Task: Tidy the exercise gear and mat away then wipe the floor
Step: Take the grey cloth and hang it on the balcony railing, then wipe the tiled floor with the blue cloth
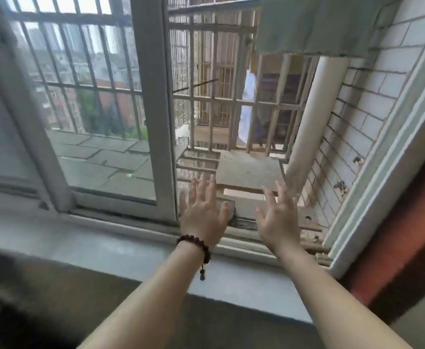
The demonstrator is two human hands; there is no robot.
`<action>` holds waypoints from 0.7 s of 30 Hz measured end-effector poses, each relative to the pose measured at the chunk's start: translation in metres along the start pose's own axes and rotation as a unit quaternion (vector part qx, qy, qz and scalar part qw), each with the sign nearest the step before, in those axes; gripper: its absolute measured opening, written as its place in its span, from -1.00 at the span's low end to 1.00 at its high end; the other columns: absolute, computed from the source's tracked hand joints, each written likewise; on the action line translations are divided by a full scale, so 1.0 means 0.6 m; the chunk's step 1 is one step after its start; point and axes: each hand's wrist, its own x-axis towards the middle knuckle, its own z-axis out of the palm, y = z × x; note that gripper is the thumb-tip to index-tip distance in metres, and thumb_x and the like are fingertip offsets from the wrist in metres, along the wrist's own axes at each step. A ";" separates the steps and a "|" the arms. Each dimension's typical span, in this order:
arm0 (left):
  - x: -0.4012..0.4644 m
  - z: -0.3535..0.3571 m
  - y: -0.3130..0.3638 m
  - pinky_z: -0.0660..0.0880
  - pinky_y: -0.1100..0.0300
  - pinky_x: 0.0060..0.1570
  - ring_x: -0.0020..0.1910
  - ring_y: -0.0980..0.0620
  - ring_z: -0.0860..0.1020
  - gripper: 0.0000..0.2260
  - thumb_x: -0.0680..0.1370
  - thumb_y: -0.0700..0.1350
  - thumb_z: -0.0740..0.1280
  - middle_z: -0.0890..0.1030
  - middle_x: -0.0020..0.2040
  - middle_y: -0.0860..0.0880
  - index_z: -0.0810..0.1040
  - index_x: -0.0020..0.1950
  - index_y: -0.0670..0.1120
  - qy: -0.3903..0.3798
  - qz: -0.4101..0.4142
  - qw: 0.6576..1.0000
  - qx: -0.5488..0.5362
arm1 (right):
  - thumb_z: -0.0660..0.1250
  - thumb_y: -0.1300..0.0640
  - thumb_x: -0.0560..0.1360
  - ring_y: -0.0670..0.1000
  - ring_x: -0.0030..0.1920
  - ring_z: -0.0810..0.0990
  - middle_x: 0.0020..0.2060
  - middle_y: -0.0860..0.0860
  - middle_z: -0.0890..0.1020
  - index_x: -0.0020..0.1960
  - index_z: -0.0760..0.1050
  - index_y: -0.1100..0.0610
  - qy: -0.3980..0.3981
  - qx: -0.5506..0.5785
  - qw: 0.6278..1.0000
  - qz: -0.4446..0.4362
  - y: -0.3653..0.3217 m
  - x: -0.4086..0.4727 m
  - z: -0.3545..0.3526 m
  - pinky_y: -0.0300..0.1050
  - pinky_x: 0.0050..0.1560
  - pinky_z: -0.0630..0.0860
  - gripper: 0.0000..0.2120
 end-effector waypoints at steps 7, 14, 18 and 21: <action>-0.232 -0.026 -0.058 -0.21 -0.10 0.49 0.56 -0.01 -0.17 -0.40 0.61 0.17 -0.04 -0.10 0.59 -0.02 -0.16 0.58 0.02 -0.005 -0.126 0.991 0.050 | 0.14 0.01 0.58 0.12 0.52 0.02 0.50 0.13 0.16 0.43 0.30 0.08 -0.112 0.055 0.991 -0.053 -0.064 -0.179 0.021 0.13 0.50 -0.09 -0.56; -0.456 -0.111 -0.185 -0.17 -0.09 0.48 0.56 -0.02 -0.09 -0.40 0.58 0.20 -0.06 0.01 0.58 -0.05 -0.07 0.58 0.02 0.034 -0.292 0.948 0.122 | 0.20 0.02 0.58 0.12 0.52 0.04 0.48 0.14 0.20 0.42 0.33 0.10 -0.204 0.126 0.954 -0.178 -0.239 -0.332 0.070 0.10 0.51 -0.07 -0.57; -0.606 -0.176 -0.262 -0.15 -0.09 0.48 0.56 -0.03 -0.05 -0.36 0.53 0.23 -0.14 0.07 0.58 -0.04 0.00 0.58 0.02 0.060 -0.417 0.896 0.137 | 0.22 0.09 0.57 0.12 0.53 0.02 0.49 0.15 0.19 0.42 0.34 0.11 -0.251 0.154 0.916 -0.272 -0.364 -0.441 0.095 0.09 0.49 -0.12 -0.57; -0.733 -0.224 -0.313 -0.13 -0.11 0.51 0.56 -0.03 -0.14 -0.40 0.59 0.19 -0.04 -0.02 0.59 -0.03 -0.09 0.58 0.02 0.075 -0.498 0.853 0.140 | 0.21 0.10 0.57 0.12 0.53 -0.01 0.50 0.15 0.17 0.42 0.33 0.11 -0.296 0.179 0.873 -0.343 -0.461 -0.536 0.106 0.09 0.50 -0.13 -0.58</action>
